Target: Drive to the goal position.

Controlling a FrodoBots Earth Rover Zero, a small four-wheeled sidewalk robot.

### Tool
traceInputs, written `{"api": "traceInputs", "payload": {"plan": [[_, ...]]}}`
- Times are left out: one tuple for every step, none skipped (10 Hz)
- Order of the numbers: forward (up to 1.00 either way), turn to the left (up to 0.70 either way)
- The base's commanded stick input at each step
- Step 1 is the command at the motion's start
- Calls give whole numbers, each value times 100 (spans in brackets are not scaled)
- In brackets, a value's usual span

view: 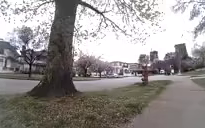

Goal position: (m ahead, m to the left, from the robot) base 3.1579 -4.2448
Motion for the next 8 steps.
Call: {"api": "traceInputs", "payload": {"plan": [[0,-100],[0,-100],[0,-100],[0,-100],[0,-100],[0,-100],[0,-100],[0,-100]]}}
